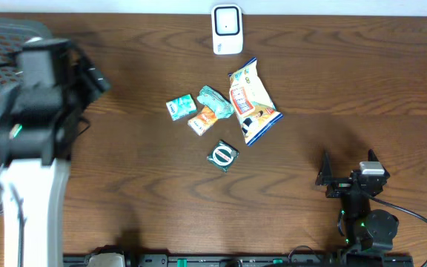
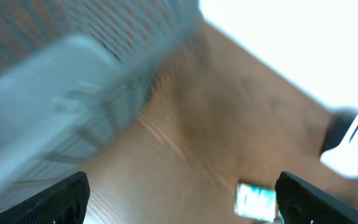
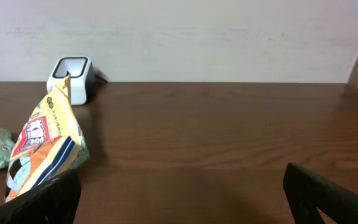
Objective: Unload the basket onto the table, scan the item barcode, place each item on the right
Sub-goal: 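Retract the left gripper back over the basket, then reach the right gripper to the yellow snack bag and grasp it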
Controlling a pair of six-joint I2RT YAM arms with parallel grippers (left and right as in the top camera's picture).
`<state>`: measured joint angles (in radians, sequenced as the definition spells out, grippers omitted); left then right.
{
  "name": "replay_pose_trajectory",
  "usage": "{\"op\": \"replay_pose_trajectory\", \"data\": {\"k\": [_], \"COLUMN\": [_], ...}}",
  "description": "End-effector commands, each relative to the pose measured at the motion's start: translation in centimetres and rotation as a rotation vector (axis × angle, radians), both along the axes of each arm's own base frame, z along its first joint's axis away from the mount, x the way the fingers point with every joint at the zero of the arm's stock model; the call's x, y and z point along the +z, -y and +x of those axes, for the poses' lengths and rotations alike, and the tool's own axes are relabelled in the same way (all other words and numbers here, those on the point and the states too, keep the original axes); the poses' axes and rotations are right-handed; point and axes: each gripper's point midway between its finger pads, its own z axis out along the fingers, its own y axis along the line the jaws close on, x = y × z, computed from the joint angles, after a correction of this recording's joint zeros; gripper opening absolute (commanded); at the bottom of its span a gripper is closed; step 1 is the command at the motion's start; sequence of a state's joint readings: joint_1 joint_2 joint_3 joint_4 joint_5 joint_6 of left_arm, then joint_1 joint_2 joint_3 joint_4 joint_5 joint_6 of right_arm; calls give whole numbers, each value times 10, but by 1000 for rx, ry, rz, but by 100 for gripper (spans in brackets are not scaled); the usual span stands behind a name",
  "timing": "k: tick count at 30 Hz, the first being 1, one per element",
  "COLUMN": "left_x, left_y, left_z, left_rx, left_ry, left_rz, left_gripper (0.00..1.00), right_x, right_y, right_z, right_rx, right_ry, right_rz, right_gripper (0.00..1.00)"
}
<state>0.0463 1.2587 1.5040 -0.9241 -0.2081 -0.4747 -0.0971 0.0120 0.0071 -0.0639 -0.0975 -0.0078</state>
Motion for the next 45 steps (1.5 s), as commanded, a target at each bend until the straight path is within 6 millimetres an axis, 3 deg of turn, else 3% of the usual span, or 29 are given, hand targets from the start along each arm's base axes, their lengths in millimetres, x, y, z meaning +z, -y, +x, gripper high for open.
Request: {"op": "replay_pose_trajectory", "data": {"k": [1,4,6,13,18,19,22,25,26,29,34,39,42,45], "left_x": [48,53,47,32,29,29,27,26,25,25,25,25,25,25], "left_y": [-36,-64,-72,-73,-74,-74,-74,-75,-75,-75,-75,-75,-75,-75], "left_z": [-48,-81,-93,-99,-97,-97,-95,-94,-94,-93,-93,-93,-93,-93], "left_rx": [141,263,305,316,316,316,316,316,316,316,316,316,316,316], "left_ry": [136,142,112,40,27,24,17,13,11,10,10,10,10,10], "left_rz": [14,22,17,5,3,2,1,0,0,0,0,-1,-1,0], "left_gripper": [95,95,95,95,95,95,95,95,95,95,95,95,95,95], "right_x": [-1,-1,-1,1,18,30,56,95,123,174,219,257,279,277], "right_y": [2,2,2,-1,-55,-75,-100,-101,-102,-96,-85,-86,-86,-111], "right_z": [0,0,0,0,-9,-18,-35,-47,-62,-95,-126,-122,-95,-77], "right_rx": [-10,-10,-10,6,326,456,624,633,633,562,465,455,481,667], "right_ry": [-1,-1,0,4,58,102,217,404,548,833,1025,994,912,819], "right_rz": [11,11,11,12,104,93,37,-47,-111,-207,-231,-249,-233,-285], "right_gripper": [99,99,99,99,99,99,99,99,99,99,99,99,99,99]}}
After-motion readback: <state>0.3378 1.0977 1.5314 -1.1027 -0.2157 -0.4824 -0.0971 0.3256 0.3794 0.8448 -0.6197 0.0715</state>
